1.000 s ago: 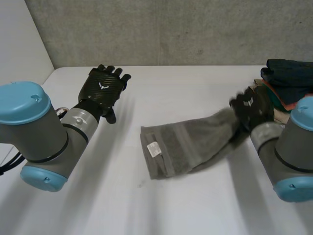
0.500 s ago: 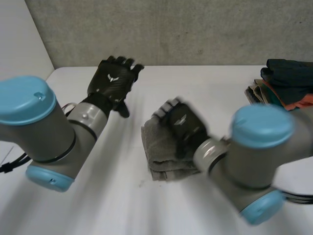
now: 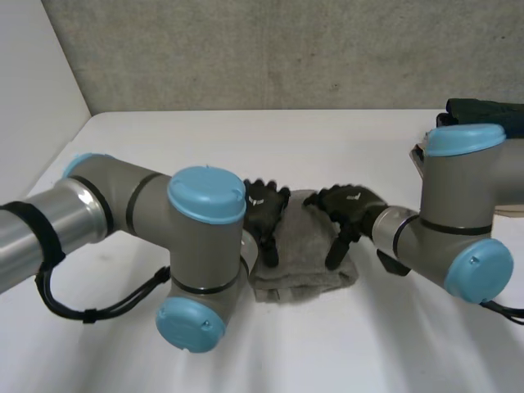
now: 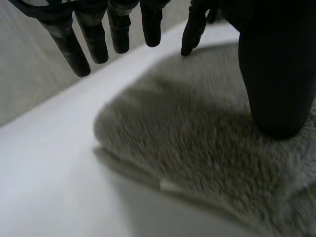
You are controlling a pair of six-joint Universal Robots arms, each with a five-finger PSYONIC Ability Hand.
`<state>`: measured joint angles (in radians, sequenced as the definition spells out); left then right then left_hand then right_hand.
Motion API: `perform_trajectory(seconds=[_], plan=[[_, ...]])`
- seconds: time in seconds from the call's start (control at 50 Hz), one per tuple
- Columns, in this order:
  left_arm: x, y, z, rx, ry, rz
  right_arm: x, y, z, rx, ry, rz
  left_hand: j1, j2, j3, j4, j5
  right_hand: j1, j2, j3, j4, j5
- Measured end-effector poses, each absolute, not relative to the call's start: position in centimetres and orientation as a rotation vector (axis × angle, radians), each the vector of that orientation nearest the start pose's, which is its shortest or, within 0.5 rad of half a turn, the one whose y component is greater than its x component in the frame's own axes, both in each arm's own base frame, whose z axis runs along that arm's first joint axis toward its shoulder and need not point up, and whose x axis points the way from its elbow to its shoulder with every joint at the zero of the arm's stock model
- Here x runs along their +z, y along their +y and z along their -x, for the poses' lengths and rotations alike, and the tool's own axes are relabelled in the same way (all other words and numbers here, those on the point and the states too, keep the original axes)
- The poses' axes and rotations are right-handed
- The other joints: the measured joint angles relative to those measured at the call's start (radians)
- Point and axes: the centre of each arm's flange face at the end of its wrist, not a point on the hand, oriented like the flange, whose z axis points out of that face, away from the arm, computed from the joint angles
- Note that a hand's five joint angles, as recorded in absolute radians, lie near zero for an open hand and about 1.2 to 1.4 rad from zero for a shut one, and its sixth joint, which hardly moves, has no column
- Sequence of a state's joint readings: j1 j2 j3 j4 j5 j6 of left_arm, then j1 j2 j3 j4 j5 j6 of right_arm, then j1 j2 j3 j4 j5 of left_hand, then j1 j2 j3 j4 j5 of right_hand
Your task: Fold the laundry.
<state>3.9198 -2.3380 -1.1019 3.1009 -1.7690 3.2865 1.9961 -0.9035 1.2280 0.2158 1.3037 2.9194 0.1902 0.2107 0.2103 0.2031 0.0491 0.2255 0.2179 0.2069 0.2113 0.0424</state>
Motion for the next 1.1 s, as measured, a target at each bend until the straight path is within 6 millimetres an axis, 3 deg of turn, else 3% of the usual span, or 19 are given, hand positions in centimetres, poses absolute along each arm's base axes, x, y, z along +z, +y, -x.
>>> perform_trajectory(seconds=[0.12, 0.22, 0.34, 0.4, 0.42, 0.44, 0.56, 0.68, 0.82, 1.0, 1.1], plan=[[13.7, -21.8, 37.7, -1.780, 2.573, -1.105, 13.7, -29.0, -30.0, -1.314, 2.323, 0.995, 0.004, 0.012, 0.013, 0.019, 0.004, 0.000, 0.000, 0.000, 0.000, 0.000], [14.2, -22.2, 37.3, -1.767, 2.560, -1.126, 14.9, -29.5, -29.6, -1.428, 2.339, 1.057, 0.004, 0.015, 0.014, 0.023, 0.001, 0.000, 0.000, 0.000, 0.000, 0.000], [18.9, -22.9, 37.4, -1.950, 2.462, -1.172, 17.9, -28.8, -29.6, -1.627, 2.263, 1.135, 0.001, 0.007, 0.008, 0.010, -0.001, 0.000, 0.000, 0.000, 0.000, 0.000], [22.5, -23.3, 37.5, -2.115, 2.393, -1.214, 18.8, -26.9, -30.3, -1.713, 2.169, 1.176, 0.001, 0.007, 0.007, 0.010, -0.001, 0.000, 0.000, 0.000, 0.000, 0.000], [22.5, -23.3, 37.5, -2.115, 2.393, -1.214, 18.8, -26.9, -30.3, -1.713, 2.169, 1.176, 0.001, 0.007, 0.007, 0.010, -0.001, 0.000, 0.000, 0.000, 0.000, 0.000], [24.1, -23.5, 37.6, -2.194, 2.360, -1.248, 18.8, -25.6, -30.7, -1.738, 2.120, 1.199, 0.001, 0.007, 0.007, 0.010, -0.001, 0.000, 0.000, 0.000, 0.000, 0.000], [27.8, -23.2, 38.2, -2.396, 2.268, -1.464, 16.9, -21.3, -31.0, -1.772, 2.002, 1.295, 0.001, 0.007, 0.007, 0.010, -0.001, 0.000, 0.000, 0.000, 0.000, 0.000], [28.8, -21.5, 38.9, -2.437, 2.250, -1.793, 13.6, -18.9, -30.4, -1.762, 1.980, 1.368, 0.001, 0.007, 0.007, 0.010, -0.001, 0.000, 0.000, 0.000, 0.000, 0.000], [28.4, -20.0, 39.2, -2.389, 2.288, -1.926, 11.2, -19.7, -30.7, -1.811, 1.961, 1.357, 0.001, 0.007, 0.007, 0.010, -0.001, 0.000, 0.000, 0.000, 0.000, 0.000], [28.4, -19.5, 39.5, -2.386, 2.292, -1.934, 9.8, -22.0, -32.0, -1.902, 1.907, 1.326, 0.001, 0.007, 0.007, 0.010, -0.001, 0.005, 0.005, 0.008, 0.007, 0.006], [28.4, -19.5, 39.5, -2.387, 2.292, -1.928, 9.7, -22.9, -32.6, -1.940, 1.878, 1.310, 0.001, 0.007, 0.007, 0.010, -0.001, 0.248, 0.240, 0.252, 0.247, 0.097]])
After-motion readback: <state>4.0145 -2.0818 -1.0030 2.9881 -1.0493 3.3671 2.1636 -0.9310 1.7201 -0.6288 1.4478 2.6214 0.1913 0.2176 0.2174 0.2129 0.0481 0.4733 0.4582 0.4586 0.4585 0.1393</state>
